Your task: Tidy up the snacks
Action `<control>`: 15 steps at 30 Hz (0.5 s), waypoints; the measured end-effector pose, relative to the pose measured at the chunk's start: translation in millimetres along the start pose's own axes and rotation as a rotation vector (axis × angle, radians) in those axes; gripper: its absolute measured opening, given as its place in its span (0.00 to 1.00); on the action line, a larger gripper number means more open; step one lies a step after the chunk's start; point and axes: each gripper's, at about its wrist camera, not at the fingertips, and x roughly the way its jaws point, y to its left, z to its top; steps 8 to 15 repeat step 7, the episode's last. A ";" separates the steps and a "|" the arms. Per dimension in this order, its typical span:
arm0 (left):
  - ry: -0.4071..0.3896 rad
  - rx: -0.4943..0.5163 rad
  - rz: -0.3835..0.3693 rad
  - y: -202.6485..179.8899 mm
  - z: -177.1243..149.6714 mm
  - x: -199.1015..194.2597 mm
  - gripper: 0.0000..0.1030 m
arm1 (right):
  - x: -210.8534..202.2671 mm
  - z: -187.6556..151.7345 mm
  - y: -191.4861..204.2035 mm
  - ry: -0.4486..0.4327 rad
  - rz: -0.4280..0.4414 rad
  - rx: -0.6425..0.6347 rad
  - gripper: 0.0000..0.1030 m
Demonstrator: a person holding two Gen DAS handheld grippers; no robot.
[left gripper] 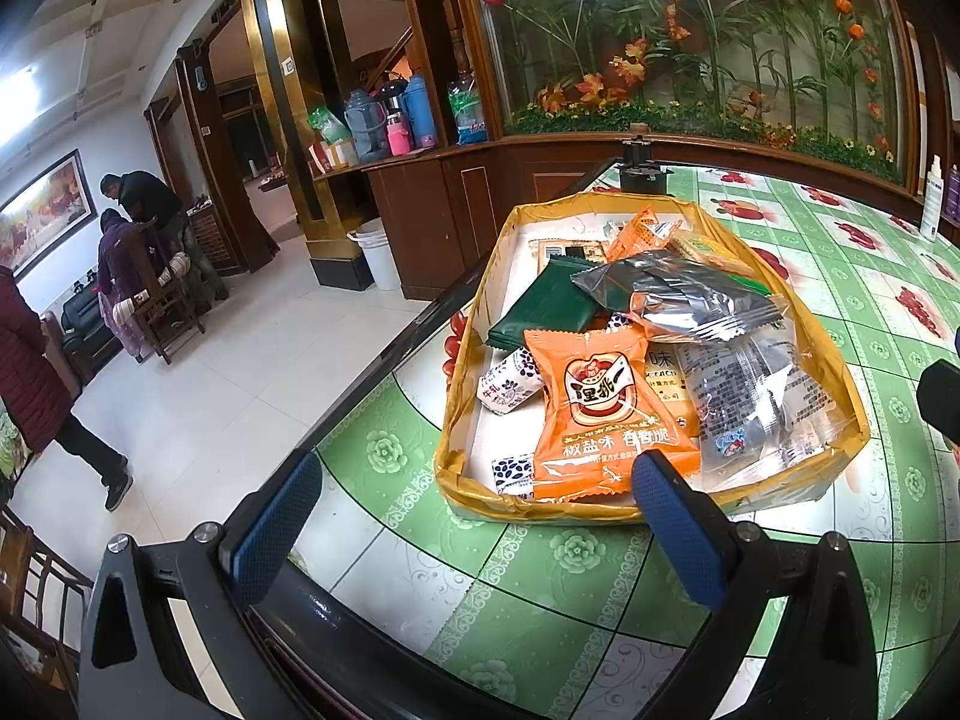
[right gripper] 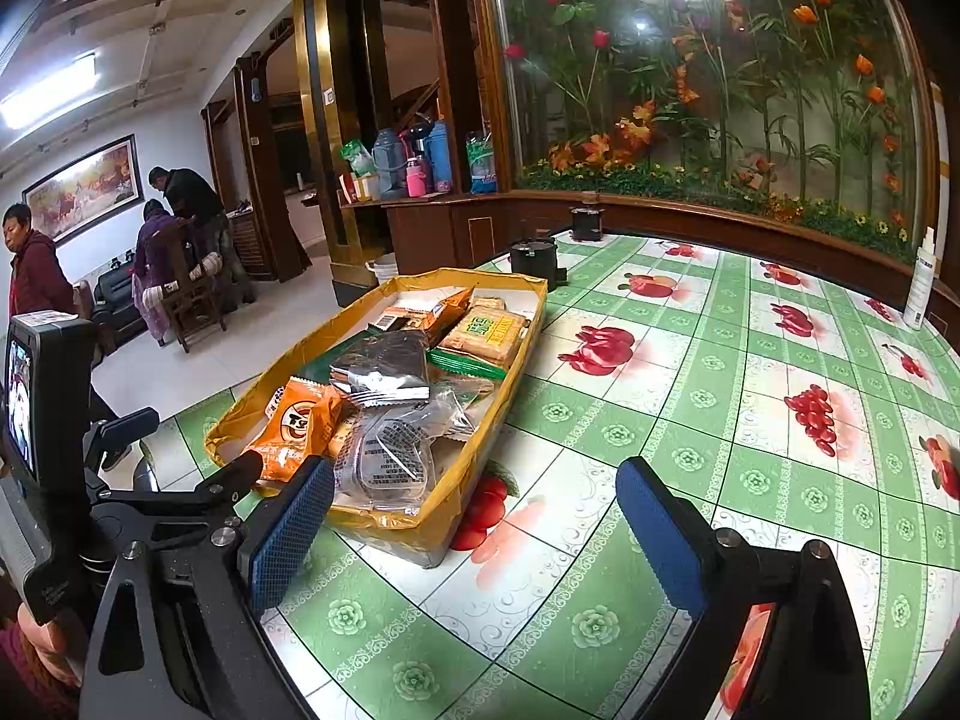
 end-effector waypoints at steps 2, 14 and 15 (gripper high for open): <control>0.000 0.001 0.000 1.5 0.5 0.9 1.00 | 0.0 0.0 0.0 -0.001 0.000 0.000 0.94; 0.000 0.001 -0.001 5.8 1.5 5.1 1.00 | 0.0 0.1 0.0 0.000 0.000 0.000 0.94; 0.000 0.001 -0.001 5.8 1.5 5.1 1.00 | 0.0 0.1 0.0 0.000 0.000 0.000 0.94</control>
